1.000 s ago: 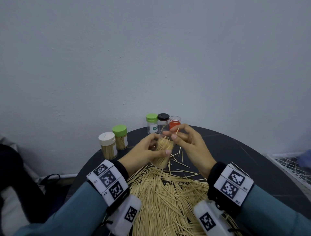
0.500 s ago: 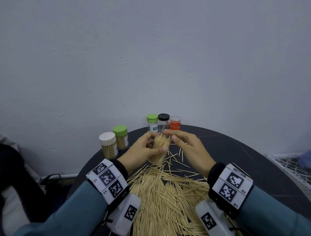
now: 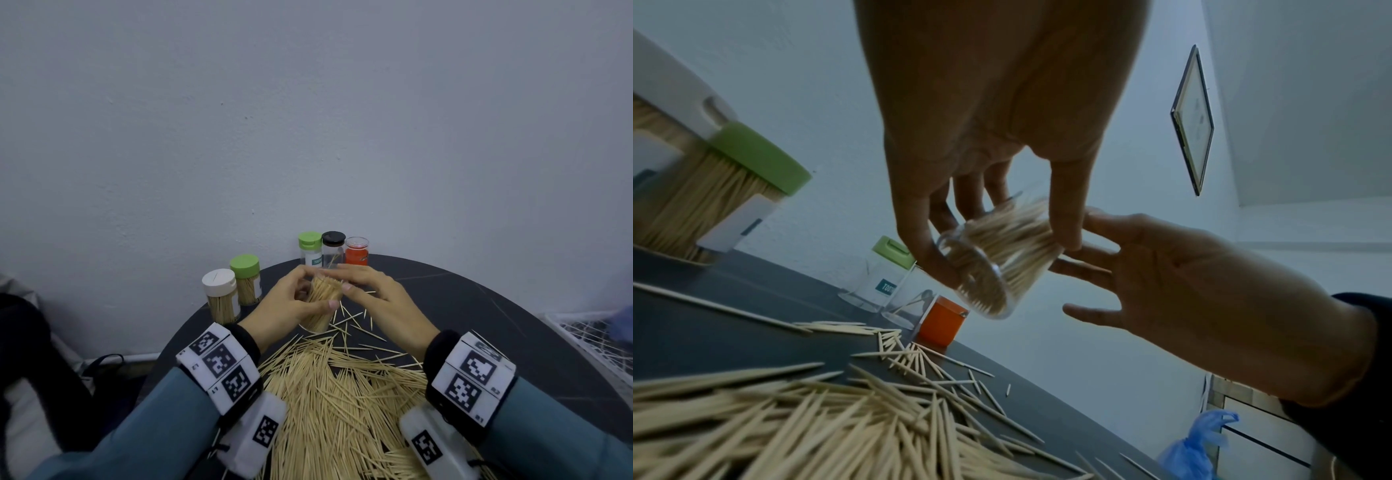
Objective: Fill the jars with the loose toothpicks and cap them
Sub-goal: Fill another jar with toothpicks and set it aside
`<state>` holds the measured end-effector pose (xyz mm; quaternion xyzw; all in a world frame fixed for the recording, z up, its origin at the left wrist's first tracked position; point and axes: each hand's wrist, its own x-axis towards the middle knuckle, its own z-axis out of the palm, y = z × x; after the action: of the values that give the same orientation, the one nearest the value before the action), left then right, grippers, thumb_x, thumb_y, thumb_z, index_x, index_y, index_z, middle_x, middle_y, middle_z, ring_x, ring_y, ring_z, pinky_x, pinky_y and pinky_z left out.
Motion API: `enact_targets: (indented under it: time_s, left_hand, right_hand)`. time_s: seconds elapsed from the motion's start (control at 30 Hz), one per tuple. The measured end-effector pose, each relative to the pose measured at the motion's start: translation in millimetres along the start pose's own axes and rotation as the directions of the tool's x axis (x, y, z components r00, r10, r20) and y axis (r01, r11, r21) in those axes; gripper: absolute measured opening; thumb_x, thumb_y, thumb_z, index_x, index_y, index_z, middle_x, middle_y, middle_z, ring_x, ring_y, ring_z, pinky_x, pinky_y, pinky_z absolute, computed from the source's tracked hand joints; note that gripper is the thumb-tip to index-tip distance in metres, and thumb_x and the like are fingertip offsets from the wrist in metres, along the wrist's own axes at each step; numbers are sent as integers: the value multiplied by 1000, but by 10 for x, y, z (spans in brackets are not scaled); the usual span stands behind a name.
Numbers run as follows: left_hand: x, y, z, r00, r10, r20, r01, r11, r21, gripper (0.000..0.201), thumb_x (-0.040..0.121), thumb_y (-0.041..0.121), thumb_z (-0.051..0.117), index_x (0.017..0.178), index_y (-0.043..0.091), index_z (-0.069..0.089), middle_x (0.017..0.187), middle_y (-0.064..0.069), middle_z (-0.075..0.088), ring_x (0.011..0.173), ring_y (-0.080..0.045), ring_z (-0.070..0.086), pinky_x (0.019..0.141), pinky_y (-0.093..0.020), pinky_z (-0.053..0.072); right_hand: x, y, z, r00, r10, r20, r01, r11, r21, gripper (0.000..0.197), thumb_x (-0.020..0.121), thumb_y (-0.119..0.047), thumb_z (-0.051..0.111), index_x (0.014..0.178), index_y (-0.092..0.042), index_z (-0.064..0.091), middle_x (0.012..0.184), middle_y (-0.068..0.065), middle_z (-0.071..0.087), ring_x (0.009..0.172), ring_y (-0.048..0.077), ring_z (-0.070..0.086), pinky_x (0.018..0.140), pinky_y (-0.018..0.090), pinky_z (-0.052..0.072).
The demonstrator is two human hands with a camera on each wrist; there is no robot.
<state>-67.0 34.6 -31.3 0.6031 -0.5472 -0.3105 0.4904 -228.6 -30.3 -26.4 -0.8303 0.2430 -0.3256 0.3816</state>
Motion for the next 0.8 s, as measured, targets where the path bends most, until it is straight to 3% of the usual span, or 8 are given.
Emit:
enact_targets:
  time_s: [0.13,0.27,0.5,0.8]
  left_hand:
    - [-2,-11,-2,1000,9,10,-10,999,31,45,77,15,74,117,17,54,110,-9,64,105,-19,60,90,-27,47]
    - [3,-3,-3,1000,11,10,-12,999,42,43,77,15,74,115,21,54,111,-6,63,101,-14,60,84,-21,47]
    - [13,-17,-4,1000,17,5,-17,998,67,45,77,16,75,115,26,54,110,-3,63,103,-14,60,89,-27,48]
    - [4,-21,-4,999,50,5,-50,991,120,47,75,15,77,116,24,56,106,3,59,99,-9,56,82,-17,43]
  right_hand:
    - [-8,-24,-5,1000,6,-27,-8,997,-71,27,95,-23,50,113,-36,64,129,-13,52,123,4,41,104,33,34]
    - [-9,-22,-11,996,-6,-92,-5,993,-119,26,94,-20,51,111,-33,67,126,-14,54,121,4,43,105,41,35]
    - [5,-10,-23,993,40,-108,-61,979,-195,30,91,-13,53,110,-29,68,125,-13,56,120,7,44,105,44,34]
    - [14,-3,-27,990,63,-123,-87,974,-207,31,89,-8,52,105,-25,71,123,-13,58,117,6,46,106,45,33]
